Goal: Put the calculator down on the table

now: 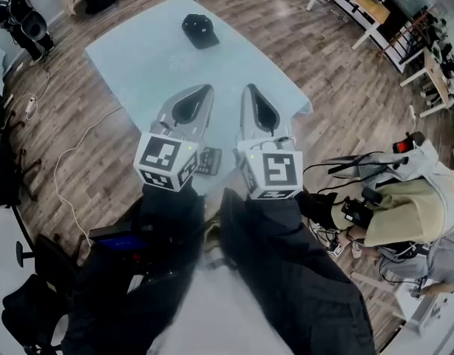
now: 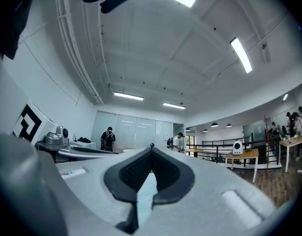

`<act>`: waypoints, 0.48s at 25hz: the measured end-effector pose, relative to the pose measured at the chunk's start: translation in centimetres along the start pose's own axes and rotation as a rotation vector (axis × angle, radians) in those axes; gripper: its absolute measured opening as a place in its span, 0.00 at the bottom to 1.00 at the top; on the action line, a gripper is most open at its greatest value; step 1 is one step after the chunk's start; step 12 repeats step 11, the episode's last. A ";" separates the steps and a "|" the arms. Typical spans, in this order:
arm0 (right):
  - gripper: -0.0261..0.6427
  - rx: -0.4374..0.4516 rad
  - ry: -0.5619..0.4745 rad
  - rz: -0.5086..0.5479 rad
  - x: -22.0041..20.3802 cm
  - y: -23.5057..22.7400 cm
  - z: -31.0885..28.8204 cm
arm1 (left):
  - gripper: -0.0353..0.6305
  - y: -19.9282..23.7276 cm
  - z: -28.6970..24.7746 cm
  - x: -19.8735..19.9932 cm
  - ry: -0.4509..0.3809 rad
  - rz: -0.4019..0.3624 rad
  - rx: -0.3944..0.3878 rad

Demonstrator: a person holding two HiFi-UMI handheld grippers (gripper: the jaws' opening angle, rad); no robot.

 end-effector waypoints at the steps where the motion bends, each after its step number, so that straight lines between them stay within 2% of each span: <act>1: 0.03 0.000 0.001 0.000 0.0 -0.1 0.1 | 0.05 -0.1 0.0 0.0 0.001 0.001 0.001; 12: 0.03 -0.010 -0.004 0.004 0.1 0.1 0.5 | 0.05 -0.2 0.2 -0.2 0.006 0.005 0.002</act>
Point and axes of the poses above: the fingertips, and each gripper's own axes: z backward along the fingers, y to its left, x out of its top, the point moved 7 cm from there along z, backward along the fingers, and after that the axes turned 4 degrees about z, right-handed, at the moved point
